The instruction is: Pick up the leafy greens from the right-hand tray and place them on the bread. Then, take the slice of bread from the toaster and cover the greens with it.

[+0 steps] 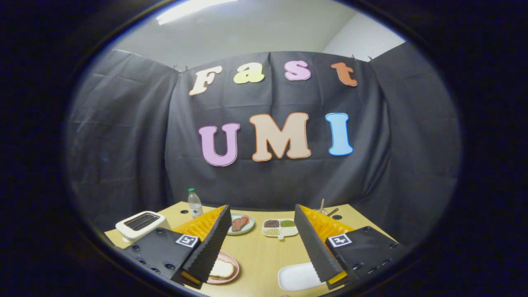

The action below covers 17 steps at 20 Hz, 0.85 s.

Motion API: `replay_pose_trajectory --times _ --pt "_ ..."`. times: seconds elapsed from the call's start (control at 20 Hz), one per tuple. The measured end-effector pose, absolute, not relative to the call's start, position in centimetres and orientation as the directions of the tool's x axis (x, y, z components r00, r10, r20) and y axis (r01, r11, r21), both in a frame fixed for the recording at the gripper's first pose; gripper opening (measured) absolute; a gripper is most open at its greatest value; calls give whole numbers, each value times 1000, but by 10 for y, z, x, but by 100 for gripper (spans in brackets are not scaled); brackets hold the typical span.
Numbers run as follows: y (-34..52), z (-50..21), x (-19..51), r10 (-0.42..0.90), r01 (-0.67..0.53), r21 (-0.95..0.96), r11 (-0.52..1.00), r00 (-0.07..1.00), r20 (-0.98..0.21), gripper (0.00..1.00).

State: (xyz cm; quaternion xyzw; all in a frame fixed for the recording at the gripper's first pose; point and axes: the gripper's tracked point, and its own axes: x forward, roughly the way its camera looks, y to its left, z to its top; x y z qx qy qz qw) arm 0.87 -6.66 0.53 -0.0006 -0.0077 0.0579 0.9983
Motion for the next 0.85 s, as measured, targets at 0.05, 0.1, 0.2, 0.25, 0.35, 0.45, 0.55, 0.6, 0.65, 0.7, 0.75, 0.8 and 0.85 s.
replay_pose_trajectory --times 0.05,0.1,0.2,0.25,0.35,0.45,0.55,0.6,0.65,0.7,0.75,0.8,0.85 --pt "-71 6 7 106 -107 1 994 994 19 98" --pt "-77 7 6 99 -99 5 995 995 24 98" --pt "-87 7 5 90 -90 16 996 996 28 98" --pt "-93 5 4 86 -86 22 996 996 22 98" --pt "-103 3 6 80 -81 34 996 997 15 98" --pt "-111 3 9 81 -81 39 996 997 14 98" --pt "-121 4 14 85 -85 40 996 996 15 98" --pt "-125 3 15 89 -90 43 995 996 15 98" --pt "-129 3 17 91 -92 46 995 996 15 98" --pt "-134 3 19 95 -96 49 994 995 14 98" --pt "-138 4 20 101 -101 54 993 995 14 98" --pt "-143 4 22 106 -107 59 993 994 16 98" --pt "-148 6 24 110 -111 63 992 994 20 98"
